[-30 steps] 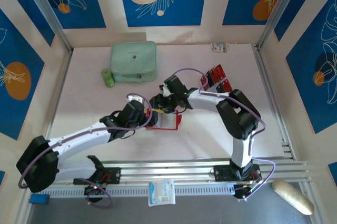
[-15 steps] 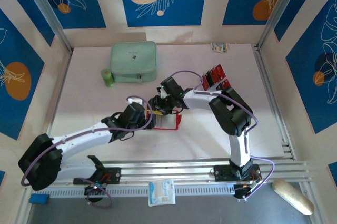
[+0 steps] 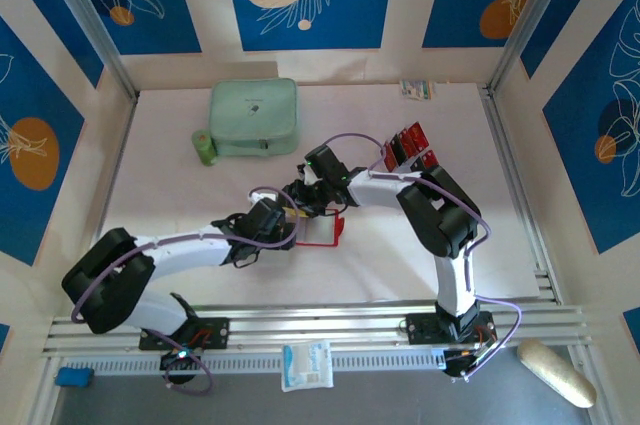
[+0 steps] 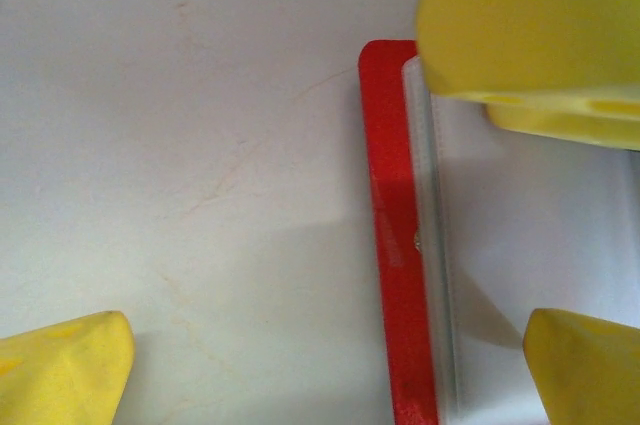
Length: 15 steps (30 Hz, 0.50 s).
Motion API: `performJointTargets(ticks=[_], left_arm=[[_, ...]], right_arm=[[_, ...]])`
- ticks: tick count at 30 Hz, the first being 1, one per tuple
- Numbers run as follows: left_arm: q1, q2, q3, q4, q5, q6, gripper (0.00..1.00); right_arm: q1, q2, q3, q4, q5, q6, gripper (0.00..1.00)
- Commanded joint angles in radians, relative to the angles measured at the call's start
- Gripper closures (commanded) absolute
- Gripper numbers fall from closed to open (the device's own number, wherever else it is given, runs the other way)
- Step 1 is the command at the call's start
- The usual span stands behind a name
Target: Put the credit cards into the card holder
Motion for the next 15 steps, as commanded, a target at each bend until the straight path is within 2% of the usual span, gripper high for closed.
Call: performJointTargets(ticks=[1,8,15], left_arm=[[0.008,0.002,-0.011,0.005,-0.051,-0.001,0.0],[0.008,-0.011,-0.035,0.003,-0.061,-0.017,0.0],[0.009,-0.008,-0.041,0.008,-0.061,-0.02,0.0]], right_arm=[[-0.021,-0.084,-0.018,-0.027,-0.023,-0.018,0.5],[-0.112,-0.233,-0.042,-0.164,0.024,-0.13,0.51],[-0.27,-0.374,-0.029,-0.413,0.162,-0.317,0.51]])
